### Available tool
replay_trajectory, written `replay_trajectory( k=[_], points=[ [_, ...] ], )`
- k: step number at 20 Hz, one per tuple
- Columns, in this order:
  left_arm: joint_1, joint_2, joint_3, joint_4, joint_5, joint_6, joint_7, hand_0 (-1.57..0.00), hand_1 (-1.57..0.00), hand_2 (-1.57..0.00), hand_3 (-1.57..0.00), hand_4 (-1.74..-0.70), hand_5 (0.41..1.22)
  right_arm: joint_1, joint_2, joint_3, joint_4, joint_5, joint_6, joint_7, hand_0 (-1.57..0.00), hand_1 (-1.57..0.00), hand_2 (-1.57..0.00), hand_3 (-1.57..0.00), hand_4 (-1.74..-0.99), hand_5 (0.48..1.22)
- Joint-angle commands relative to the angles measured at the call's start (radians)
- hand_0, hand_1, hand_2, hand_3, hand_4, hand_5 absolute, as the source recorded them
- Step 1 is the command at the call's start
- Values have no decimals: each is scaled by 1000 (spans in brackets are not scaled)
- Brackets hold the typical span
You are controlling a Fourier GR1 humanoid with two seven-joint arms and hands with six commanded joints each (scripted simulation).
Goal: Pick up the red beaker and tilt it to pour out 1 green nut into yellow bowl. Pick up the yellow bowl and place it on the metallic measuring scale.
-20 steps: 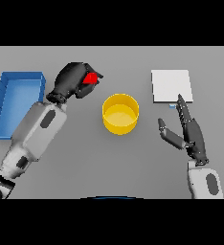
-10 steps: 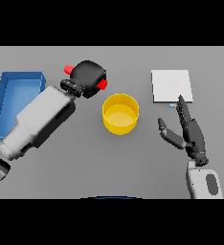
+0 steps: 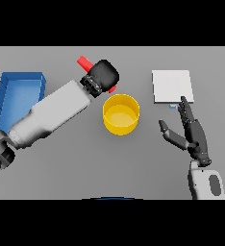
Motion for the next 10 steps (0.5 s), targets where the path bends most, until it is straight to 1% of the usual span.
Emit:
replay_trajectory(
  k=[1, 3, 4, 5, 7, 10],
  points=[
    [-15, -9, -26, 12, -18, 3, 0, -1571, -1571, -1571, -1420, -1726, 1220, -1, -1, 3, 1, 4, 1, -5, 1, 1, 1, 1, -1300, 601],
    [-45, -24, -70, 25, -39, -16, 2, -1571, -1571, -1571, -1475, -1731, 1221, -2, 1, 4, 1, 14, -9, 1, 1, 1, 1, 1, -1298, 599],
    [-62, -28, -92, 38, -51, -10, -12, -1571, -1571, -1571, -1494, -1733, 1221, 3, -3, 7, 0, 22, -10, 3, 1, 1, 1, 1, -1299, 601],
    [-71, -30, -114, 44, -64, 2, -14, -1571, -1571, -1571, -1509, -1735, 1221, -2, 8, 11, 6, 26, -16, -5, 1, 1, 1, 1, -1297, 602],
    [-84, -29, -158, 60, -85, 8, -23, -1571, -1571, -1571, -1531, -1737, 1221, -13, 8, 9, 8, 24, -17, 9, 1, 1, 1, 1, -1290, 604],
    [-118, -44, -241, 68, -122, -27, -41, -1571, -1571, -1571, -1551, -1739, 1221, -2, 9, 17, -11, 29, -17, 2, 1, 1, 1, 1, -1285, 605]
  ],
)
